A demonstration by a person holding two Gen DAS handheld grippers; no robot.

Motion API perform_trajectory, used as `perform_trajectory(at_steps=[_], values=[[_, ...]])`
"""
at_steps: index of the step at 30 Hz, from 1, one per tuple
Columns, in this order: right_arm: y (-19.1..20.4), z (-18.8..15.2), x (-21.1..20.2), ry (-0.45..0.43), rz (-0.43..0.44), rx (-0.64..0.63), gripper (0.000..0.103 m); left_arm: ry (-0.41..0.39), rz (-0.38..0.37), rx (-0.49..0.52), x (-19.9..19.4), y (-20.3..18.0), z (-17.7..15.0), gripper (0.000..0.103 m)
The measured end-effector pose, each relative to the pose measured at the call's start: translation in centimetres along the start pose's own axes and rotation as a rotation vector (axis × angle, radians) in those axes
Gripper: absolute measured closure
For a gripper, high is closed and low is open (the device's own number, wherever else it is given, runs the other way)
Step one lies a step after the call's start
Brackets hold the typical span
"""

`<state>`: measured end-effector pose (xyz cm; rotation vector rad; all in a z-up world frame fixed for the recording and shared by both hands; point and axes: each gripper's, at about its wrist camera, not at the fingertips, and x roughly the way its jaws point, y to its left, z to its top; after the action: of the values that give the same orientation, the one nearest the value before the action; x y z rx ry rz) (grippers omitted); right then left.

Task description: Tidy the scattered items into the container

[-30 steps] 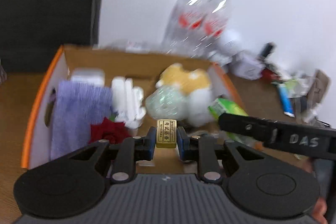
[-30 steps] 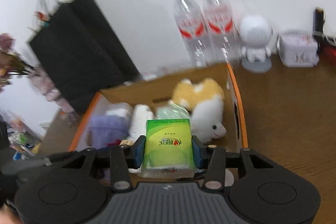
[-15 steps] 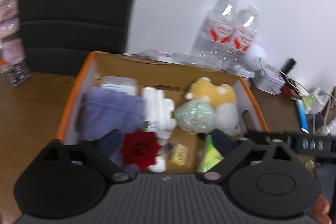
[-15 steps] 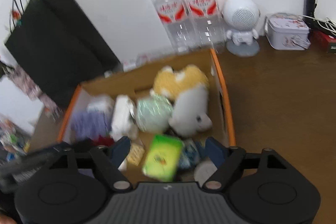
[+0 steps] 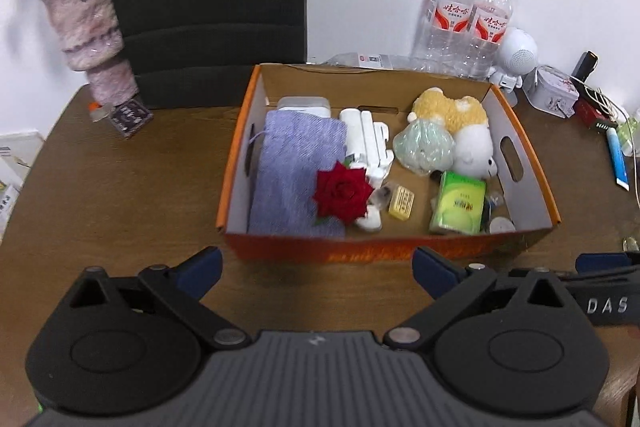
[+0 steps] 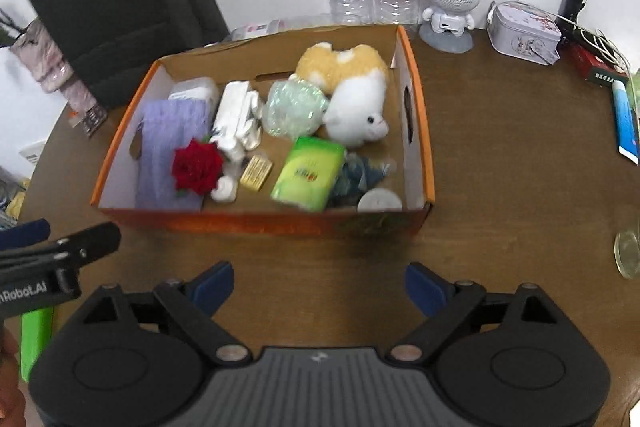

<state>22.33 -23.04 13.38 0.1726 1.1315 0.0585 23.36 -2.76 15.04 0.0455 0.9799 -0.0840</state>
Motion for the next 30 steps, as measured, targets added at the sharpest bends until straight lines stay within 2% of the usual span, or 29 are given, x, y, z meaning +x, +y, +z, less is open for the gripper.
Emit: perform_trajectory(at_steps=[3, 7, 14, 16, 19, 21, 23, 25, 27, 30], values=[[0.8, -1.8, -1.5, -0.029, -0.018, -0.003, 0.011, -0.020, 0.016, 0.008, -1.6, -0.3, -1.4, 0.000], [1.7, -4.5, -3.5, -0.114, -0.032, -0.015, 0.010, -0.067, 0.012, 0.024, -3.7, -0.8, -3.8, 0.000], [1.5, -8.4, -4.9, -0.185, -0.003, -0.005, 0.010, -0.129, 0.033, 0.035, -5.9, -0.9, -7.4, 0.000], [1.5, -10.4, -5.6, -0.253, 0.036, -0.027, 0.010, -0.213, 0.037, 0.028, -7.3, -0.7, -9.6, 0.000], [0.8, -14.7, -5.8, -0.370, 0.076, -0.042, 0.003, -0.329, 0.036, 0.024, -8.5, -0.7, -14.5, 0.000], [0.5, -18.3, -5.2, -0.465, 0.050, -0.056, 0.001, -0.361, 0.030, 0.039, -8.2, -0.8, -17.6, 0.000], [0.5, -21.4, -3.9, -0.519, 0.002, -0.083, 0.000, -0.391, 0.027, 0.069, -7.3, -0.9, -20.6, 0.000], [0.6, -23.7, -2.4, -0.539, -0.036, -0.106, 0.000, -0.387, 0.061, 0.110, -6.0, -1.1, -23.1, 0.000], [0.6, -25.3, -1.3, -0.536, -0.045, -0.122, 0.000, -0.346, 0.084, 0.144, -4.5, -1.3, -24.8, 0.000], [0.9, -26.3, 0.1, -0.507, -0.052, -0.147, 0.000, -0.303, 0.072, 0.142, -2.8, -1.1, -26.5, 0.000]])
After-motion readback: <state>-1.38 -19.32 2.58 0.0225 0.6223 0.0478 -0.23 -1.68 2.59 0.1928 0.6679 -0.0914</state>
